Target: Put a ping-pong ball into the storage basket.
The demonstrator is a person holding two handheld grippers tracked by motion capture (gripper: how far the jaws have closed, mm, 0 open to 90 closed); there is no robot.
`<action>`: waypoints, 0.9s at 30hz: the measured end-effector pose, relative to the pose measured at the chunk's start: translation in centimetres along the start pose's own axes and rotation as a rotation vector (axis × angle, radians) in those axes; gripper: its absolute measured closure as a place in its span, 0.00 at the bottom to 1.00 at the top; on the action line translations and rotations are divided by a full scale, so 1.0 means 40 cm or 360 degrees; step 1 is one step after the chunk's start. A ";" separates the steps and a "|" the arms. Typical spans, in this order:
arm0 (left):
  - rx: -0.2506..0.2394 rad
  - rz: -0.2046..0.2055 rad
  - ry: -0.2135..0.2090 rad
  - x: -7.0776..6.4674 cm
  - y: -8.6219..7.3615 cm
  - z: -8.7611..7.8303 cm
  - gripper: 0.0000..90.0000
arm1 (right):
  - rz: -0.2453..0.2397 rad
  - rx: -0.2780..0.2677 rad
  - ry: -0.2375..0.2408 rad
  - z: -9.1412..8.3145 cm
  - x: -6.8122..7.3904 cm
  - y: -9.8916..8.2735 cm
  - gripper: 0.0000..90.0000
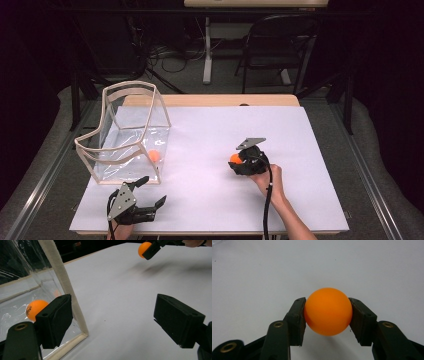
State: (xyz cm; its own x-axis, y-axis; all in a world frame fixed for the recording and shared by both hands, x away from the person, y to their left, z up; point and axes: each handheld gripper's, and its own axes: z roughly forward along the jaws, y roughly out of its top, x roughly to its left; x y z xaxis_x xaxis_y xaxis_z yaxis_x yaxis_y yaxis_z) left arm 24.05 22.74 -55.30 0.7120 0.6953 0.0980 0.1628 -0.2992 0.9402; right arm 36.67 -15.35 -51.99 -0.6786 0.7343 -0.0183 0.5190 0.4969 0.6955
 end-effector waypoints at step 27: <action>0.0000 -0.0008 -0.0003 0.001 -0.001 0.002 0.17 | -0.0051 -0.0032 0.0081 0.052 0.051 0.061 0.56</action>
State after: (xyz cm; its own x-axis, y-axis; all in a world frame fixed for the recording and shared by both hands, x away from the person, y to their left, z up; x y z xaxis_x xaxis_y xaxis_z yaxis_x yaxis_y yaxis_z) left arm 24.11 22.72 -55.36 0.7125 0.6955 0.0926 0.1662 -0.2955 0.9408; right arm 37.64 -11.70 -51.81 -0.7206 0.6934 -0.0044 0.4863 0.5099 0.7096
